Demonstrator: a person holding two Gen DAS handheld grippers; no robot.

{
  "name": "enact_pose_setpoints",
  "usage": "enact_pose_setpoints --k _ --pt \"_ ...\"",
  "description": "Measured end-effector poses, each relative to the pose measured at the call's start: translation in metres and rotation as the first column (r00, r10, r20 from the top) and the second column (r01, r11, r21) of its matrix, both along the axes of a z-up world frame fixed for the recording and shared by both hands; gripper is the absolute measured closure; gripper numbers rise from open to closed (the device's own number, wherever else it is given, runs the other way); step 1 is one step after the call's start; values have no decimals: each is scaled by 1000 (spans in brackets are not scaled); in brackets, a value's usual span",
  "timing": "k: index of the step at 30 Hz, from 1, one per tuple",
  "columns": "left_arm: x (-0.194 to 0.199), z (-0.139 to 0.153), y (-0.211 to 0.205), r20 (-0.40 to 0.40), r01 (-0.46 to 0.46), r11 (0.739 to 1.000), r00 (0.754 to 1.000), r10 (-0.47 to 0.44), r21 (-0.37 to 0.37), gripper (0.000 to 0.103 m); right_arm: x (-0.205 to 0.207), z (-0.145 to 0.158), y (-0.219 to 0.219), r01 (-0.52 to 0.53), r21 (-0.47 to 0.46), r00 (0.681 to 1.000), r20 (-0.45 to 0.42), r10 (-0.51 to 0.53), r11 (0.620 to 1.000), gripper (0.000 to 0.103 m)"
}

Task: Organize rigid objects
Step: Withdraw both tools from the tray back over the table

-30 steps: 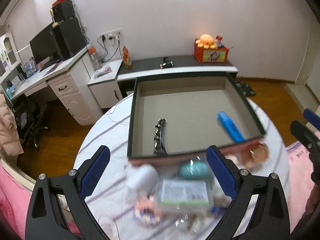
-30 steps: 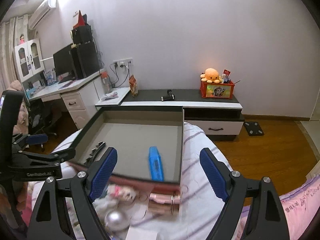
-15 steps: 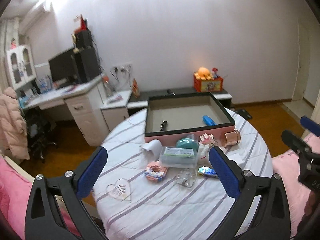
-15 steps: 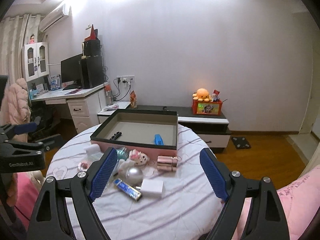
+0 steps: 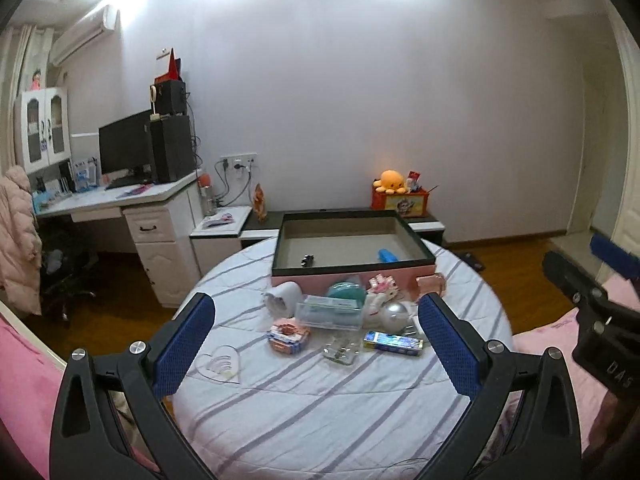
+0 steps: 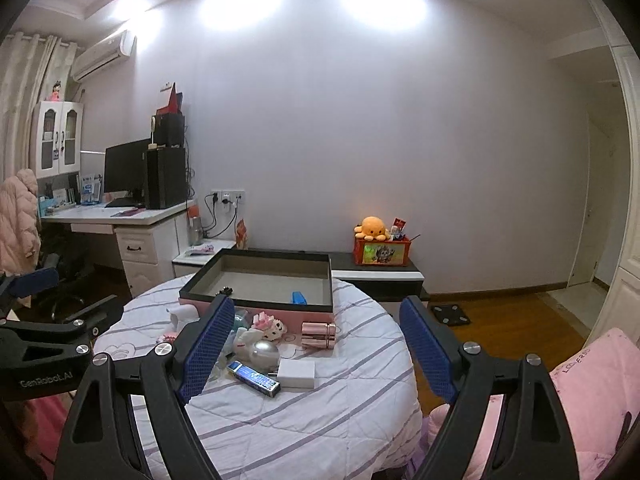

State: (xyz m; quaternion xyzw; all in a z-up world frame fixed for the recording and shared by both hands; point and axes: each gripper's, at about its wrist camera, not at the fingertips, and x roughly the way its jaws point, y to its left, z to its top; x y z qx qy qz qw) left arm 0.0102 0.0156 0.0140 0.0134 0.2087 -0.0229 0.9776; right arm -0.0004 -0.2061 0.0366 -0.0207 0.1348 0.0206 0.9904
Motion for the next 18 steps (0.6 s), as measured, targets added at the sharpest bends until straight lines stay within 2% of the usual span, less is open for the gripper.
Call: enact_pose_setpoints --k 6,18 --pt "0 0 1 7 -6 1000 1000 6 -16 0 -3 1 0 7 -2 1000 0 -7 1000 17" --pt "13 -7 16 -44 -49 998 998 48 -31 0 8 -4 4 4 -29 999 -34 -5 1000 17"
